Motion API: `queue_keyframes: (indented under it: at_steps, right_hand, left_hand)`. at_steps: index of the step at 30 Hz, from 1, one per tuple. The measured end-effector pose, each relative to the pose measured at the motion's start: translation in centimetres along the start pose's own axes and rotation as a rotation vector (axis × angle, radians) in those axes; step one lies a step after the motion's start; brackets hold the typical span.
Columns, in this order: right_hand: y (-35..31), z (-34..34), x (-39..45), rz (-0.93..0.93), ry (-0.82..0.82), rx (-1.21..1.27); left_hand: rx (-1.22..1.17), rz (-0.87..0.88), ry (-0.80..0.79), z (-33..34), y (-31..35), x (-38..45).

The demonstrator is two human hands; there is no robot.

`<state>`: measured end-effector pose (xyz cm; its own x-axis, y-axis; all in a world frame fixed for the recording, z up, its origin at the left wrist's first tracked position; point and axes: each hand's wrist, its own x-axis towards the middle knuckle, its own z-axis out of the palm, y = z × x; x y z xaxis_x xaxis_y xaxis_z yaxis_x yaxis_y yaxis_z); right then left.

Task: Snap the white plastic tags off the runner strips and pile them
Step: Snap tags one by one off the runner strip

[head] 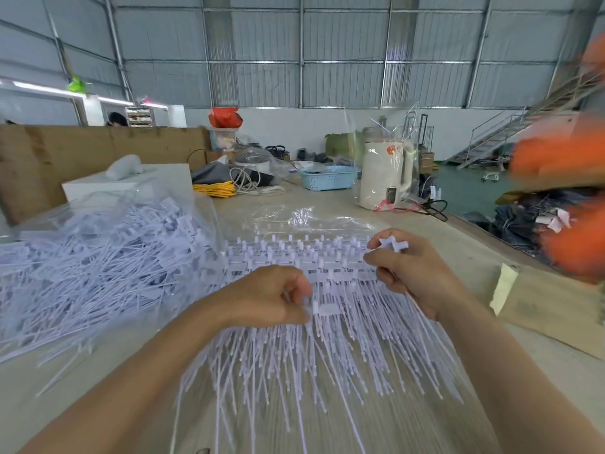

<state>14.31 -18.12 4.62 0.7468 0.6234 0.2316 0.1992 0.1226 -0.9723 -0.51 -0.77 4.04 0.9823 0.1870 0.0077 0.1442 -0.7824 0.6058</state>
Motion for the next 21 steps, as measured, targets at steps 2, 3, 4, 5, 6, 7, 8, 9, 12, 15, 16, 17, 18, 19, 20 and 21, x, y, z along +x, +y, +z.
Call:
queue_keyframes:
  at_steps: [2,3,4,5,6,7,8,9,12,15,16,17,18,19,20,21]
  right_hand:
    - [0.1,0.3,-0.1,0.022,-0.021,-0.065]
    - [0.2,0.5,-0.3,0.032,-0.044,-0.097]
    - [0.3,0.8,-0.4,0.038,-0.07,-0.115]
    - [0.4,1.2,-0.5,0.038,-0.093,-0.114]
    - [0.4,1.5,-0.7,0.033,-0.108,-0.092]
    - [0.4,1.9,-0.8,0.022,-0.113,-0.06]
    - [0.3,2.2,-0.8,0.007,-0.113,-0.026]
    - [0.2,2.5,-0.9,-0.007,-0.114,0.001]
    - [0.1,3.1,-1.1,-0.029,-0.146,0.033]
    - [0.6,3.8,-1.3,-0.028,-0.184,0.059]
    - [0.8,4.0,-1.3,-0.031,-0.19,0.074]
    - [1.0,4.2,-1.3,-0.04,-0.19,0.083]
    - [1.2,4.3,-1.3,-0.055,-0.182,0.082]
    - [1.4,4.3,-1.2,-0.077,-0.17,0.072]
    - [1.5,4.4,-1.2,-0.102,-0.161,0.059]
    - [1.6,4.3,-1.2,-0.13,-0.161,0.046]
  left_hand:
    - [0.076,-0.004,-0.037,0.1,-0.4,-0.4]
    - [0.075,0.005,-0.027,0.1,-0.5,-0.6]
    - [0.046,0.02,-0.005,0.1,-0.6,-0.8]
    - [0.0,0.041,0.027,-0.1,-0.5,-1.0]
    - [-0.042,0.068,0.072,-0.4,-0.4,-1.1]
    - [-0.058,0.098,0.129,-0.7,-0.1,-1.2]
    - [-0.042,0.13,0.189,-1.0,0.3,-1.2]
    - [-0.004,0.163,0.243,-1.2,0.9,-1.2]
    - [0.154,0.233,0.385,-0.7,2.4,-0.8]
    - [0.178,0.276,0.461,0.4,2.8,-0.3]
    - [0.18,0.3,0.47,0.8,2.6,-0.1]
    - [0.19,0.322,0.479,1.2,2.4,0.0]
    - [0.196,0.336,0.488,1.5,2.1,0.2]
    - [0.194,0.346,0.496,1.8,1.8,0.3]
    - [0.185,0.352,0.498,2.1,1.4,0.4]
    - [0.173,0.355,0.492,2.2,1.1,0.5]
